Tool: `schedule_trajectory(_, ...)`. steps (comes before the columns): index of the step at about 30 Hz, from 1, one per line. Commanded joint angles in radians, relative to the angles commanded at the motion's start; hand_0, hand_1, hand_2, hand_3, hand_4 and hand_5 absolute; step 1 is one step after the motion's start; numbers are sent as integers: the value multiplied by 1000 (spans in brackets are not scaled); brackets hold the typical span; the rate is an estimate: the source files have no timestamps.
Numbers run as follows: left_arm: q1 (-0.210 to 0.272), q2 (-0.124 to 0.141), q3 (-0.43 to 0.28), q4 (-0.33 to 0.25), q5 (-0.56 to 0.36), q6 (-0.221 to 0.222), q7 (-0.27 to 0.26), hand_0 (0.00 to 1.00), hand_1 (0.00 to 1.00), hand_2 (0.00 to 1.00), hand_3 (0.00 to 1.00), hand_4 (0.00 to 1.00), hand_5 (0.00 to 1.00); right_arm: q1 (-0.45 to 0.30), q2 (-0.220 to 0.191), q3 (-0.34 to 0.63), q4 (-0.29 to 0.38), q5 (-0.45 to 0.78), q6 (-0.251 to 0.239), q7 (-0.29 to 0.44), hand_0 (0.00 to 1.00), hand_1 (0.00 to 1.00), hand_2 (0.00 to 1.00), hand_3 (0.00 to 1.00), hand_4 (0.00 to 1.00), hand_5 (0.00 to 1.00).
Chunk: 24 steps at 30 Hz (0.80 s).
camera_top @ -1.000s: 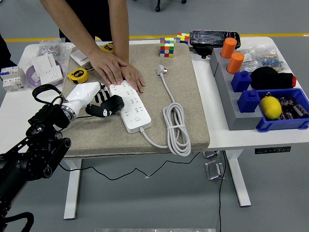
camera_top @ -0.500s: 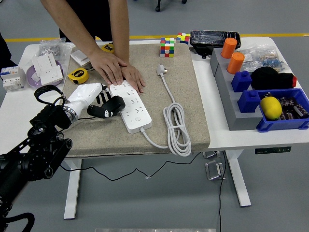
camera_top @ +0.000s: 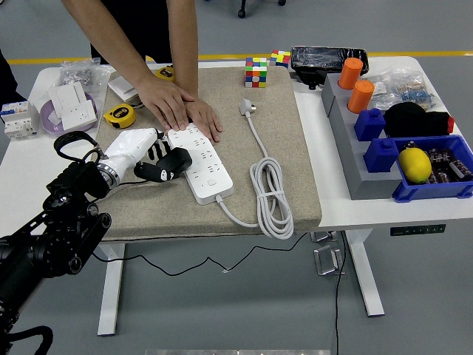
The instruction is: Pick up the plug,place it near the board,insert it into the board,press the button
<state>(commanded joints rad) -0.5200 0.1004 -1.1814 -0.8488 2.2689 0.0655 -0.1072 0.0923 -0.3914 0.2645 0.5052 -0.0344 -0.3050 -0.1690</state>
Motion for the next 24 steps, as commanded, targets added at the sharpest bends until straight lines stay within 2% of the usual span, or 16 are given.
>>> schedule_trajectory(2, -2, 0, -1, 0, 0, 1, -1, 554, 416, 342, 400, 542, 139, 0, 0, 0, 0, 3, 0, 1, 853, 845, 824, 831, 998, 998)
schedule_trajectory(7, -6, 1, -3, 2, 0, 1, -2, 554, 416, 342, 400, 542, 139, 3, -1, 3, -1, 11, 2, 2, 853, 845, 824, 831, 998, 998)
schedule_trajectory(8, -6, 1, -4, 3, 0, 0, -2, 588, 513, 426, 445, 766, 193, 3, -1, 4, -1, 13, 2, 2, 866, 849, 824, 832, 998, 998)
schedule_trajectory(13, -8, 1, -6, 7, 0, -6, -3, 588, 513, 426, 445, 766, 193, 4, 0, 3, -5, 33, 4, 0, 866, 849, 824, 832, 998, 998)
schedule_trajectory(14, -9, 1, -7, 7, 0, -7, -3, 656, 668, 530, 496, 875, 242, 4, 1, 1, -6, 36, 5, -2, 953, 894, 835, 834, 998, 998)
schedule_trajectory(19, -10, 1, -10, 10, 0, -10, -2, 656, 668, 530, 496, 875, 242, 5, 0, -2, -10, 50, 8, -11, 953, 894, 835, 834, 998, 998)
schedule_trajectory(20, -10, 1, -10, 10, 0, -10, -2, 712, 768, 688, 575, 939, 272, 5, 0, -3, -10, 52, 9, -13, 998, 917, 847, 839, 998, 998)
schedule_trajectory(24, -10, 0, -12, 12, 0, -13, -1, 712, 768, 688, 575, 939, 272, 5, 0, -4, -13, 62, 13, -17, 998, 917, 847, 839, 998, 998)
